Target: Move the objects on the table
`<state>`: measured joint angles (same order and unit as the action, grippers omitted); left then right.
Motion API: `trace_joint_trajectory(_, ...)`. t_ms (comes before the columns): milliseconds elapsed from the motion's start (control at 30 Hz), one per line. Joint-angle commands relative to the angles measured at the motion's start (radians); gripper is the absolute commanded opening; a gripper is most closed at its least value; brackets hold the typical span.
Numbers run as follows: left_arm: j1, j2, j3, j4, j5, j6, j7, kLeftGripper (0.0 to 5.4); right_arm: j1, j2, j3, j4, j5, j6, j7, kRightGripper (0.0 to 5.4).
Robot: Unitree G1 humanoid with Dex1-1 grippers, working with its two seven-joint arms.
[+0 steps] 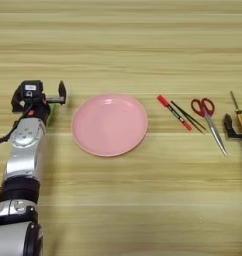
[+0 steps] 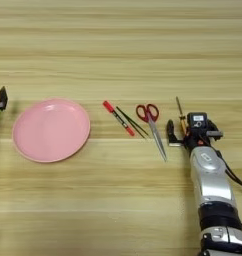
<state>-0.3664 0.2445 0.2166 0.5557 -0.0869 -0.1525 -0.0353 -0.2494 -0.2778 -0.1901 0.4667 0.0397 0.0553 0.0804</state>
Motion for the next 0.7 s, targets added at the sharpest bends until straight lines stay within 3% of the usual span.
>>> trace_joint_trajectory(33,0.001,-0.017,0.001,0.048,0.006,-0.046,0.014,5.38,0.0,0.0,0.005,0.01,0.004,0.018,0.009,5.4)
trace_joint_trajectory(667,0.039,-0.035,0.002,-0.024,0.004,-0.058,0.03,5.38,-0.004,0.008,0.01,0.033,0.011,0.05,0.019,5.4)
trace_joint_trajectory(700,0.039,-0.035,0.002,-0.025,0.003,-0.058,0.03,5.4,-0.005,0.007,0.011,0.037,0.01,0.056,0.019,5.23)
